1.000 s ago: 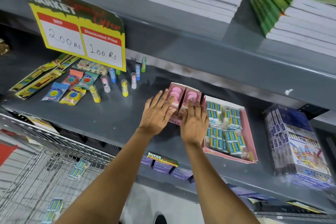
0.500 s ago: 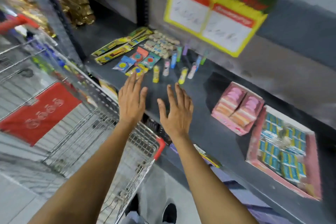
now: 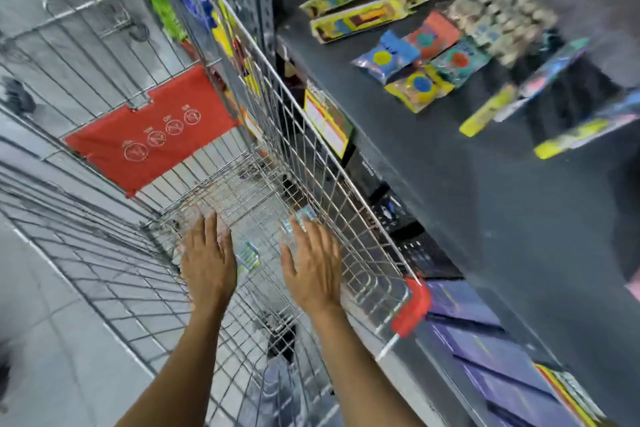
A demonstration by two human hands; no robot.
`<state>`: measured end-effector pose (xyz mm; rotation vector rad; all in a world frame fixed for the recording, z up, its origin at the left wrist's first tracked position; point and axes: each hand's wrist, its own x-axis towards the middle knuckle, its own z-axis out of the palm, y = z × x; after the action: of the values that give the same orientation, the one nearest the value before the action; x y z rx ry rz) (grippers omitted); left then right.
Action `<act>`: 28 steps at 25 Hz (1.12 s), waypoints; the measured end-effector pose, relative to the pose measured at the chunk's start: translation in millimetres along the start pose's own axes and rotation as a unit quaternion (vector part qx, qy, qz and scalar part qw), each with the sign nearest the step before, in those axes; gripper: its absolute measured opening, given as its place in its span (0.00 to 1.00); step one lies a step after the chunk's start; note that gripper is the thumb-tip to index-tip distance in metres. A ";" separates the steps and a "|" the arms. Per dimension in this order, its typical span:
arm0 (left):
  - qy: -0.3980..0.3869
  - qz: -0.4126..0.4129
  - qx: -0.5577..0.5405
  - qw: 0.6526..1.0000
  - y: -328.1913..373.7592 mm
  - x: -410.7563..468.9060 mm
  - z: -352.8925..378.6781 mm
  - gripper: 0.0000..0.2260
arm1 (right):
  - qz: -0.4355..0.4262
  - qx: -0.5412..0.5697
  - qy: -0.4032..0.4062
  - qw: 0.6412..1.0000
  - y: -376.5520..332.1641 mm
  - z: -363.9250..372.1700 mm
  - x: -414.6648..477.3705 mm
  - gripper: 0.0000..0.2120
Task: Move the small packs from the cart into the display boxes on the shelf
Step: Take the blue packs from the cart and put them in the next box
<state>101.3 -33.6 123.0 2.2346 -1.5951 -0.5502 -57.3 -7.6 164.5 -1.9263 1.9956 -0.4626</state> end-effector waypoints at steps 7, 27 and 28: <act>-0.193 -0.026 0.085 0.977 -57.4 7.6 101.2 0.25 | 0.042 -0.088 -0.245 0.965 56.7 110.1 47.5 0.30; -0.203 -0.037 0.087 0.975 -54.3 -9.0 121.2 0.39 | 0.032 -0.141 -0.210 0.967 75.3 143.2 45.0 0.33; -0.195 -0.047 0.069 0.977 -52.2 -9.2 120.5 0.39 | 0.030 -0.144 -0.202 0.968 75.0 141.4 45.9 0.33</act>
<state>81.5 -14.6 -5.8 2.4274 -1.7600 -0.9832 -62.3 -51.7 4.1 -1.9199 1.9155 0.2374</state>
